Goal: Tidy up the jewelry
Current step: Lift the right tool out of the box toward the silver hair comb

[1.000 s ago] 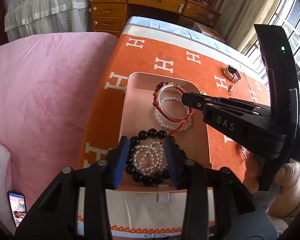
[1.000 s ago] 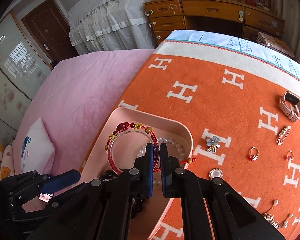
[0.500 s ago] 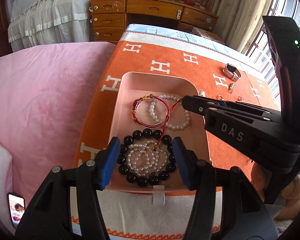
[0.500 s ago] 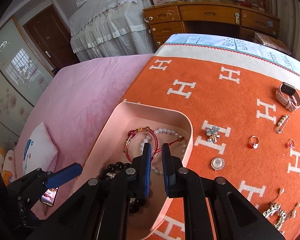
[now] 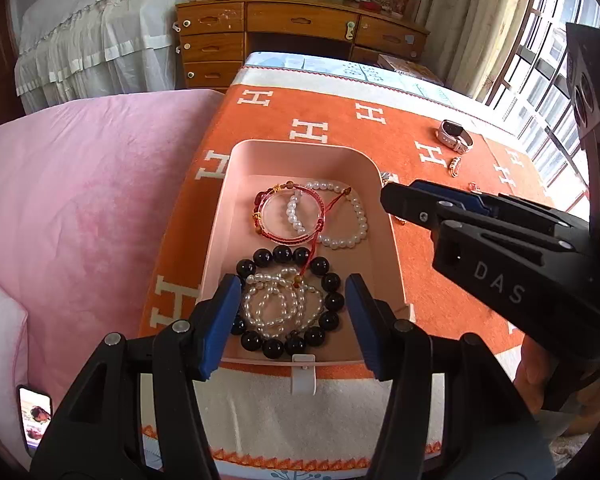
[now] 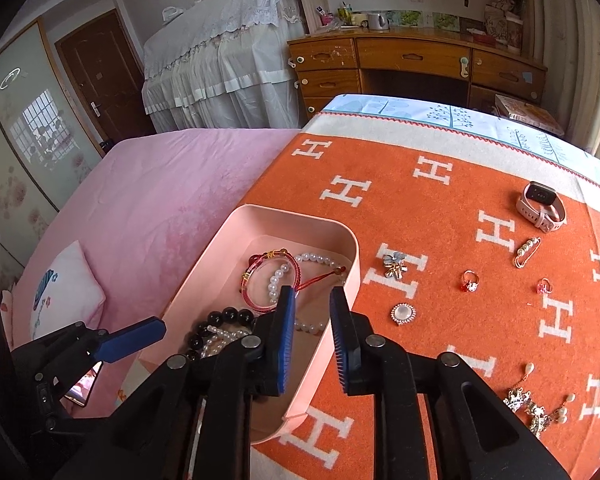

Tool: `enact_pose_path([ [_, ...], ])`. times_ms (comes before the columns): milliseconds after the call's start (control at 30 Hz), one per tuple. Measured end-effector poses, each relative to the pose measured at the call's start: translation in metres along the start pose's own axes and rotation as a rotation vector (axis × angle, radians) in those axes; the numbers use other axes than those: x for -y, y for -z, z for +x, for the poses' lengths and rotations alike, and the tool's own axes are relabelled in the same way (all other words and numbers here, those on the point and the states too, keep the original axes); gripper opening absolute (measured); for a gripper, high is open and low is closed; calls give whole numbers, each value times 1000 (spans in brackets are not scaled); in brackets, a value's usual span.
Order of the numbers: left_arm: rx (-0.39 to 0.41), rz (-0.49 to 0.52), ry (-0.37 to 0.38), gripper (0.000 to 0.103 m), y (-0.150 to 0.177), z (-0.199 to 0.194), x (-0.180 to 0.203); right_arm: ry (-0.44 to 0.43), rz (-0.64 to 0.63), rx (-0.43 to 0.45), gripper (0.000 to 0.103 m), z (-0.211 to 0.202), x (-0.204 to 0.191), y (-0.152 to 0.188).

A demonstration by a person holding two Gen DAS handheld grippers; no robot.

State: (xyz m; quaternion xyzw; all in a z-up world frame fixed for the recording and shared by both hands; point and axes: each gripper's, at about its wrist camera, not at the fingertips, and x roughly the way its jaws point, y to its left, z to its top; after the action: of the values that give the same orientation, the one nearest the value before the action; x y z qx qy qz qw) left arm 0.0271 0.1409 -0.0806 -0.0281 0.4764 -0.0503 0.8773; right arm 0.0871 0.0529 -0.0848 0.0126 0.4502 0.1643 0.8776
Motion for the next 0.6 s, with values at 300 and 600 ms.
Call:
enact_pose_path([
  [300,-2,14,15,52,2,-4,17,18,22,34,27,-26,22,11],
  [600,5,64,30,51,-3,-6,50,55,64,32,27,-55,69,30],
])
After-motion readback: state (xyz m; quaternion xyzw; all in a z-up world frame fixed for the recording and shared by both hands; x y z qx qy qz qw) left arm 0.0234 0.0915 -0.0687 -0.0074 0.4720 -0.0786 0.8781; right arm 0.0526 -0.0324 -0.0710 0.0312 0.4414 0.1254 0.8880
